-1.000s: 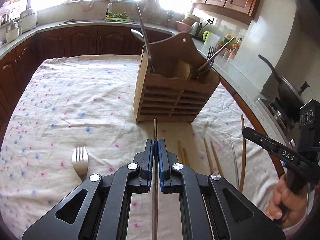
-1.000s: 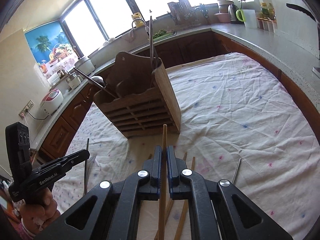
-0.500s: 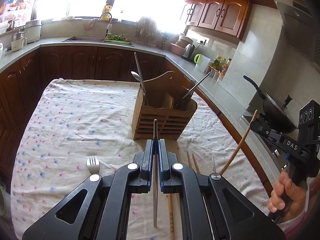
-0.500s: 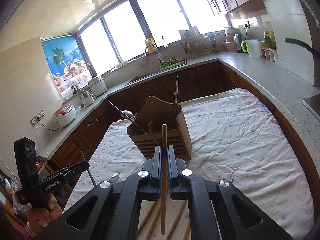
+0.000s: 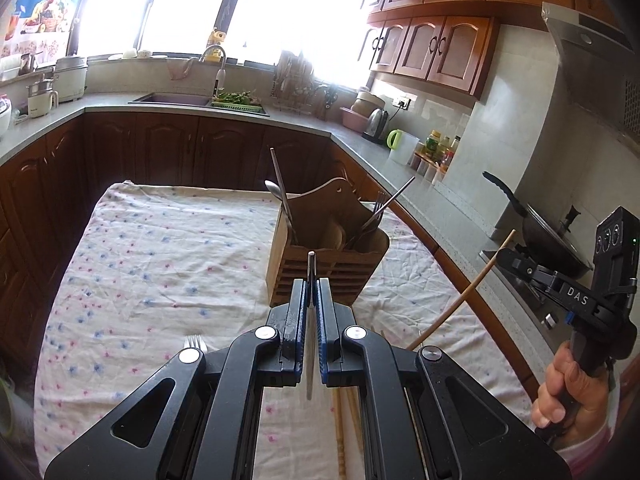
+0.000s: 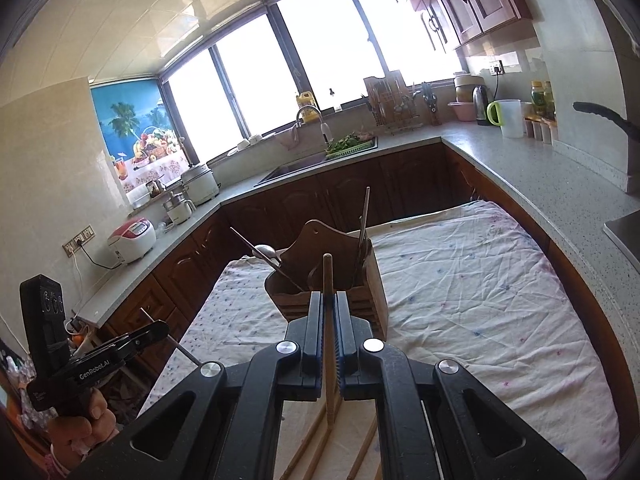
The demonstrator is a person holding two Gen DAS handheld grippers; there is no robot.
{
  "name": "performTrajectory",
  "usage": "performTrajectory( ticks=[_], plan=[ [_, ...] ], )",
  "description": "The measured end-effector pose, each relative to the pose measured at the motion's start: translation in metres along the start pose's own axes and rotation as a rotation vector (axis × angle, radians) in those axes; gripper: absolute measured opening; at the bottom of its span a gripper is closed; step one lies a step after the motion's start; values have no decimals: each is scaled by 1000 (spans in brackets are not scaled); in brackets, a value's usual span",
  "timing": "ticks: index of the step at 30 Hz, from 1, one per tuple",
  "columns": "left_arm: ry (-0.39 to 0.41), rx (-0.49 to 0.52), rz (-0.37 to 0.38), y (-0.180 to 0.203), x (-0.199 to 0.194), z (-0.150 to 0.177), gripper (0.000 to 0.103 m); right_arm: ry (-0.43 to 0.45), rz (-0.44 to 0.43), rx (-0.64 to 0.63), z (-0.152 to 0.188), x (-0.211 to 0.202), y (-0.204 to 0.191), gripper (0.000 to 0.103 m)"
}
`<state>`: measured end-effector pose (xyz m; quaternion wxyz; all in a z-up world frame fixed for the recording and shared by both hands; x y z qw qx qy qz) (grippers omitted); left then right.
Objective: Organize utensils
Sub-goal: 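Carry both held chopsticks over the wooden holder and lower them in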
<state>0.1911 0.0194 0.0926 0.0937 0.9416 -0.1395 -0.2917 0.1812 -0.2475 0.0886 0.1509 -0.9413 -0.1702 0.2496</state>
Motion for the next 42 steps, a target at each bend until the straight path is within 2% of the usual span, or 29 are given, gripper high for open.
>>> performTrajectory(
  ticks=[9, 19, 24, 27, 32, 37, 42],
  plan=[
    [54, 10, 5, 5, -6, -24, 4, 30, -7, -16, -19, 4, -3, 5],
    [184, 26, 6, 11, -7, -86, 4, 143, -8, -43, -78, 10, -9, 5],
    [246, 12, -11, 7, 4, -119, 4, 194, -1, -39, -107, 20, -6, 5],
    [258, 0, -22, 3, 17, -131, 4, 211, 8, -45, -118, 31, -5, 5],
    [249, -32, -45, -5, 46, -132, 4, 184, 35, -58, -116, 59, -2, 5],
    [205, -89, -58, -17, 78, -116, 4, 138, 48, -32, -94, 84, 10, 5],
    [154, -97, -60, -19, 103, -96, 4, 89, 55, 1, -73, 103, 22, 5]
  ],
)
Point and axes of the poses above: each gripper's, at about its wrist camera, not at the fingertips, and x roughly the way its jaws point, y to its right, z to its underside, the point moved 1 cm from there along x, roughly the way its jaws point, and after that the axes turned 3 degrees about -z, right-handed, at the moved point
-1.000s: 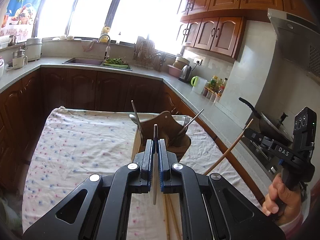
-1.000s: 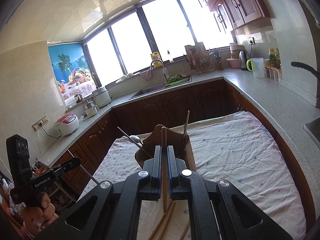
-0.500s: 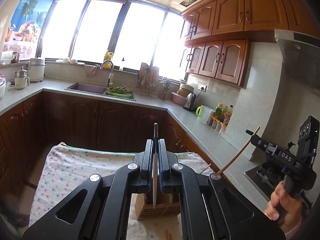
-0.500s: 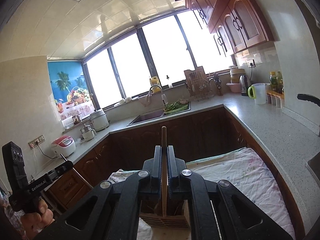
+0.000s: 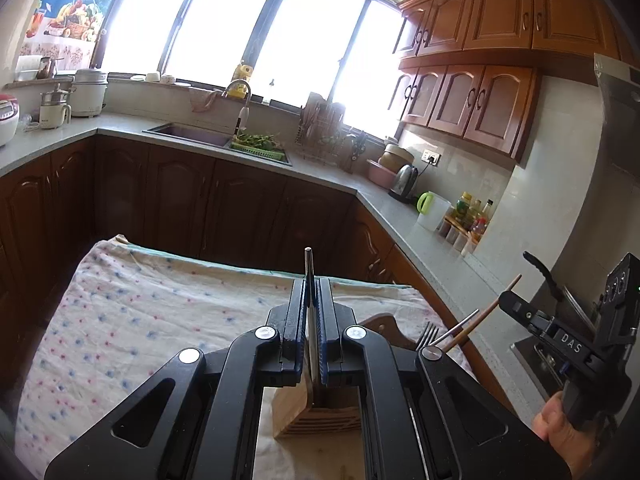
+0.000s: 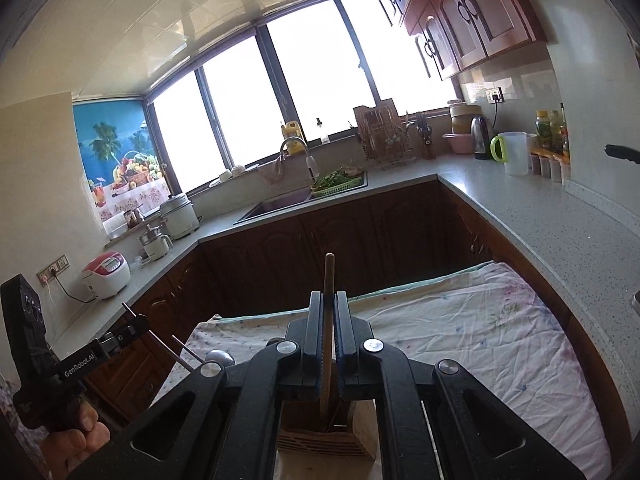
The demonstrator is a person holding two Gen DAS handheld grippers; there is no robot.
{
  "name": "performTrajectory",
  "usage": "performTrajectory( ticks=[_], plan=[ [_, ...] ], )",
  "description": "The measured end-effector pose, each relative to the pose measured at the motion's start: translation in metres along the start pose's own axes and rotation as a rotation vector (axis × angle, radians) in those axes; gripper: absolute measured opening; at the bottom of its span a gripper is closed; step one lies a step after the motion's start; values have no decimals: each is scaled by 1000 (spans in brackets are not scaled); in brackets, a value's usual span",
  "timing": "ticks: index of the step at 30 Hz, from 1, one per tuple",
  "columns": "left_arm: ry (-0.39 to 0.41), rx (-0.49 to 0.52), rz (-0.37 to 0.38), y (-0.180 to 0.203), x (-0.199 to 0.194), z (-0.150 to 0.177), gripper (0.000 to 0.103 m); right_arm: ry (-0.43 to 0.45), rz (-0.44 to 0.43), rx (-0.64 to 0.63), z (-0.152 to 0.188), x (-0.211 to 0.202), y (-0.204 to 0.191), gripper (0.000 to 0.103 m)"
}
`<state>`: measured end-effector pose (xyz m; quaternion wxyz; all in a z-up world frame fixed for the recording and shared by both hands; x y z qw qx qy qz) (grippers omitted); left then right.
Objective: Organize utensils
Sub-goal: 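Carry both held chopsticks over the wooden holder and lower them in, then open both tools to release the chopsticks into the holder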
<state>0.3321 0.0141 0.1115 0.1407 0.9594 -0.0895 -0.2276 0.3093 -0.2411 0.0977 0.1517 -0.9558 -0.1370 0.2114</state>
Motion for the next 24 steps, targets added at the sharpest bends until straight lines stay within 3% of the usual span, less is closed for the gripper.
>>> performTrajectory(
  ticks=[10, 22, 24],
  plan=[
    [-90, 21, 4, 5, 25, 26, 4, -58, 11, 19, 16, 19, 7, 5],
    [-97, 35, -7, 6, 28, 25, 5, -69, 6, 31, 14, 21, 6, 5],
    [-103, 34, -5, 5, 28, 25, 5, -74, -12, 46, 14, 22, 9, 9]
  ],
)
Point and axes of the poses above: each gripper's, at about its wrist camera, not at the fingertips, and x roughly the way its jaws point, y to its right, z to its underside, the point moved 1 cm from there along x, roughly the way its jaws point, and after that the axes turned 3 degrees about -z, right-handed, at the moved point
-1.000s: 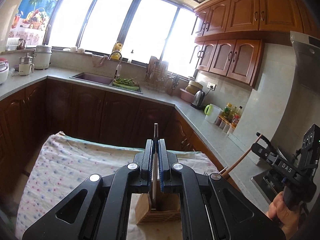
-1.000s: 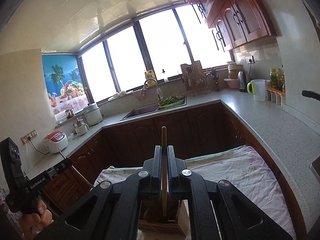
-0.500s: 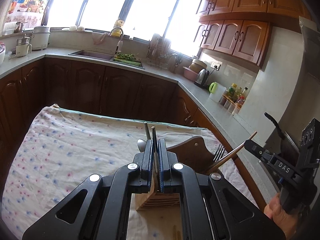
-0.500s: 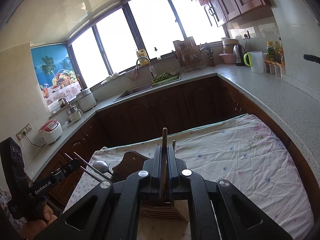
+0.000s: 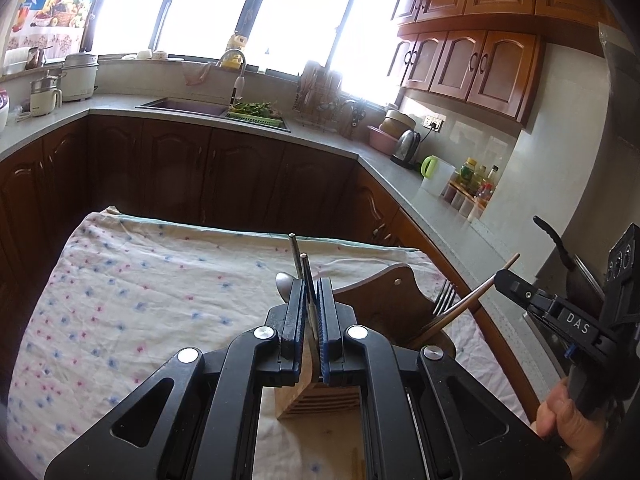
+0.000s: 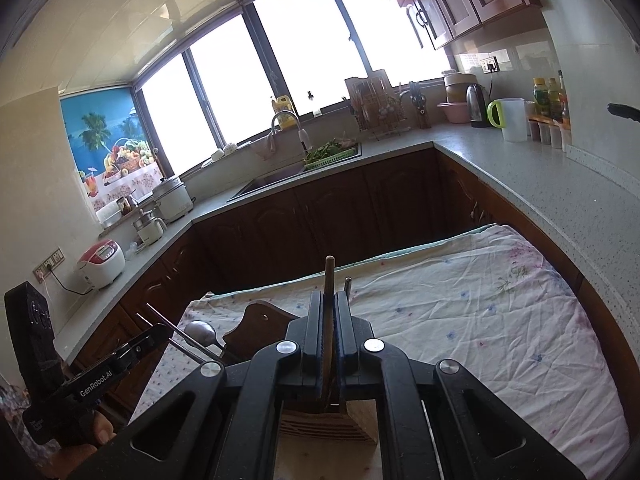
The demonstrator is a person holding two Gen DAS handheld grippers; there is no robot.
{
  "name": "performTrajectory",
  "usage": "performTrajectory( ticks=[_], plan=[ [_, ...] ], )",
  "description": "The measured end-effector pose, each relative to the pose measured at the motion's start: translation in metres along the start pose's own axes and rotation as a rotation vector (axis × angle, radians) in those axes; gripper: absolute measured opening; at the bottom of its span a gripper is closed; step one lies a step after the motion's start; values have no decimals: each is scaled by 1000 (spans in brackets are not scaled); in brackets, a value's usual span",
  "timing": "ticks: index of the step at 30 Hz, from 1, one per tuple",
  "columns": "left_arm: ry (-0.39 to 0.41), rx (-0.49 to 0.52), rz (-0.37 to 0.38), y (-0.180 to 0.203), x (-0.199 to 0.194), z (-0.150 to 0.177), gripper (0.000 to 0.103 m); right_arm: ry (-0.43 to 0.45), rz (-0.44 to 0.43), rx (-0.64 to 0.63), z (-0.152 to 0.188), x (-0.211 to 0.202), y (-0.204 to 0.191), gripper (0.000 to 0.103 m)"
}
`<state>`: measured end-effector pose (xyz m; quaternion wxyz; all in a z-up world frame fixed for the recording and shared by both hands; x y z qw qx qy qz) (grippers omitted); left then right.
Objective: Organize utensils
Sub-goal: 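Open both tools to release the chopsticks into the holder, then move both tools back down to the wooden chopsticks on the cloth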
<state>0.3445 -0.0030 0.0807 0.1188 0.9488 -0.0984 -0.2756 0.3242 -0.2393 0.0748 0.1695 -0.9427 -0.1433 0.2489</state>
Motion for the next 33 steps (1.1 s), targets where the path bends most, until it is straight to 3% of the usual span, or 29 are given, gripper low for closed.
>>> performTrajectory(
  ticks=[1, 2, 3, 5, 7, 9, 15, 18, 33],
  plan=[
    [1, -2, 2, -1, -1, 0, 5, -2, -2, 7, 0, 0, 2, 11],
    [1, -3, 1, -1, -2, -1, 7, 3, -7, 11, -1, -2, 2, 22],
    [2, -7, 0, -3, -4, -1, 10, 14, -12, 14, -1, -4, 3, 40],
    [8, -24, 1, -6, -8, -2, 22, 38, -18, 20, -1, -11, 4, 56],
    [23, -33, -11, -9, -15, -1, 34, 56, -22, 33, -3, -17, 5, 58],
    [35, -47, -20, -12, -22, 0, 49, 74, -31, 47, -3, -25, 7, 70],
    [39, -72, -40, -19, -38, 8, 72, 96, -48, 62, 1, -43, 7, 95],
    [40, -78, -54, -23, -47, 16, 78, 90, -59, 64, 10, -51, 5, 101],
    [-77, -127, -84, -41, -87, 91, 80, -32, 3, 87, 102, -95, 15, 102]
  ],
)
Point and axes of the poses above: each gripper's, at about its wrist camera, not at the fingertips, and x roughly the way its jaws point, y to its right, z to its underside, the point moved 1 cm from there along x, roughly the way its jaws point, and after that the axes turned 3 degrees about -z, right-handed, at the moved point
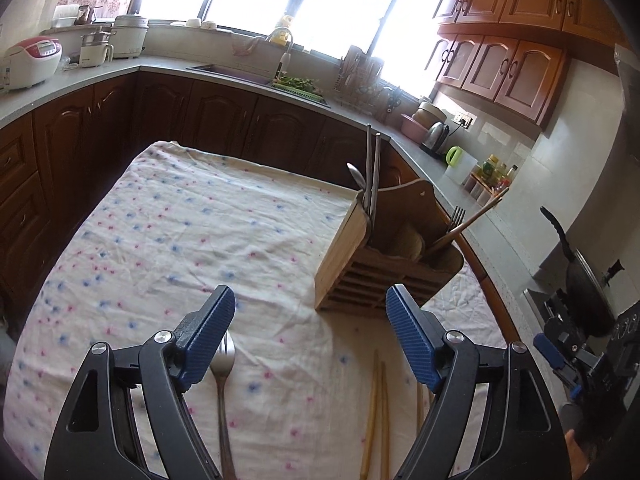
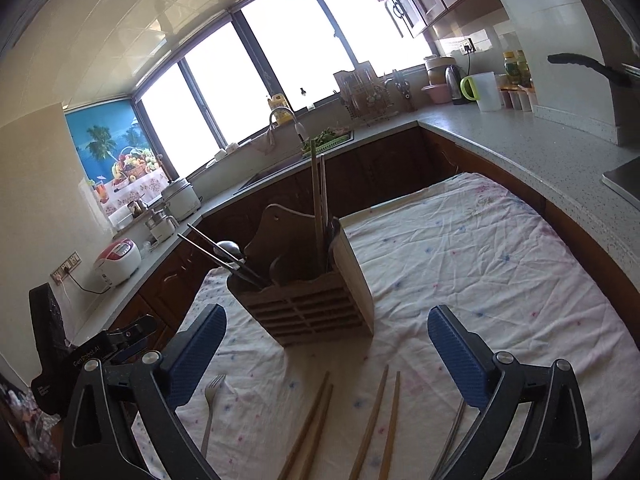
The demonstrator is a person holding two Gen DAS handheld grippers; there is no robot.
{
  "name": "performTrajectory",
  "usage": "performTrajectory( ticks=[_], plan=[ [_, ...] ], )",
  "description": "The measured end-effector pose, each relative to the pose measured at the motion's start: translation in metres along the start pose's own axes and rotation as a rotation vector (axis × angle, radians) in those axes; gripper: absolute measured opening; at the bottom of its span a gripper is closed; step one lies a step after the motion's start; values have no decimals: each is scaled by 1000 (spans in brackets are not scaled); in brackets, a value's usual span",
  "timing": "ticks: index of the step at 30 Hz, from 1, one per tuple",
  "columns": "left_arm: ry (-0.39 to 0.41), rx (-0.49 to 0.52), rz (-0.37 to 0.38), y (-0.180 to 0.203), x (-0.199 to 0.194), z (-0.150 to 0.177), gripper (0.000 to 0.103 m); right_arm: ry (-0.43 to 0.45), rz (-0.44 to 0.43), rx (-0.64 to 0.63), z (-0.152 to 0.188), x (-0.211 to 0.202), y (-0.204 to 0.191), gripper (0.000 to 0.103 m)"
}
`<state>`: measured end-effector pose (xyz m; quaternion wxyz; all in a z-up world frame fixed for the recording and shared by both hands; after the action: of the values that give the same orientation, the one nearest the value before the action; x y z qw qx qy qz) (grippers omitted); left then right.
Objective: Organize utensils
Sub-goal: 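Move both tools back down to the wooden chopsticks on the cloth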
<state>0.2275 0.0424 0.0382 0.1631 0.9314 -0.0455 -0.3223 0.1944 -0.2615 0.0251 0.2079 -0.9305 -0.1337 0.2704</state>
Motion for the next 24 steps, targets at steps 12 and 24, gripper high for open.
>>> performTrajectory(
  ticks=[12, 24],
  plan=[
    [-117, 11, -33, -14, -6, 65, 80, -93, 62, 47, 60, -21, 25, 102],
    [-212, 80, -13, 5, 4, 103, 80, -136, 69, 32, 81, -20, 27, 102]
  ],
)
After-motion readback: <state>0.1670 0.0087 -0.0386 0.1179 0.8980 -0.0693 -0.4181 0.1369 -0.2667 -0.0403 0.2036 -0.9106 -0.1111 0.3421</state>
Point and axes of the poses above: each gripper's, at about its wrist camera, not at the fingertips, and x roughly the way its jaws point, y to its right, z to its underside, the point moved 1 cm from there along x, roughly the way its jaws point, and after that the axes turned 3 degrees about -z, right-handed, at the moved point
